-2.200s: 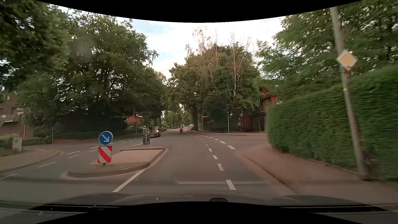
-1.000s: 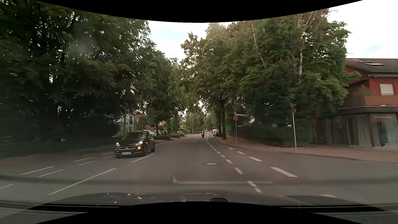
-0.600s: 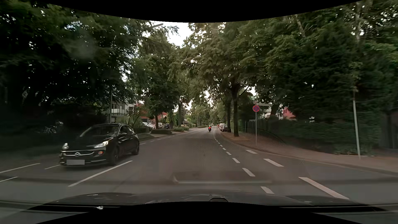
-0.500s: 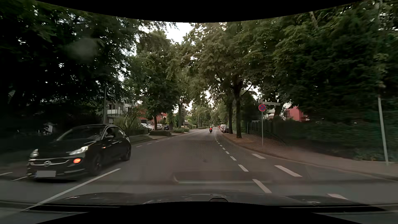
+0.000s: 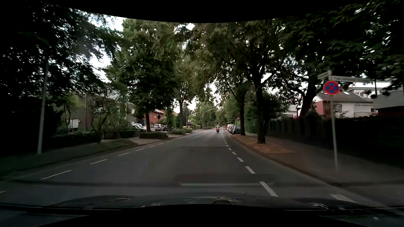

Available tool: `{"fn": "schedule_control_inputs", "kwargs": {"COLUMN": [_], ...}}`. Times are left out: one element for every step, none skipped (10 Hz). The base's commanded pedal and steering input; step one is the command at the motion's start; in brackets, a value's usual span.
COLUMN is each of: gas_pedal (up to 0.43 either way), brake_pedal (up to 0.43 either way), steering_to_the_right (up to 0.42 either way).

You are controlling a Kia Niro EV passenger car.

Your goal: Follow the waypoints while adhering to traffic rules and regulations

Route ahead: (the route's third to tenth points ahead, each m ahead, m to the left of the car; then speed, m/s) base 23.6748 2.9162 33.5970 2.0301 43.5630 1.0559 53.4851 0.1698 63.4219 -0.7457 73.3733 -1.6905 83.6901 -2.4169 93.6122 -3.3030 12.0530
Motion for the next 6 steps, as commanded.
{"fn": "schedule_control_inputs", "kwargs": {"gas_pedal": [0.189,0.189,0.189,0.189,0.189,0.189], "brake_pedal": [0.0,0.0,0.0,0.0,0.0,0.0], "steering_to_the_right": [0.013,0.012,0.012,0.013,0.013,0.013]}}
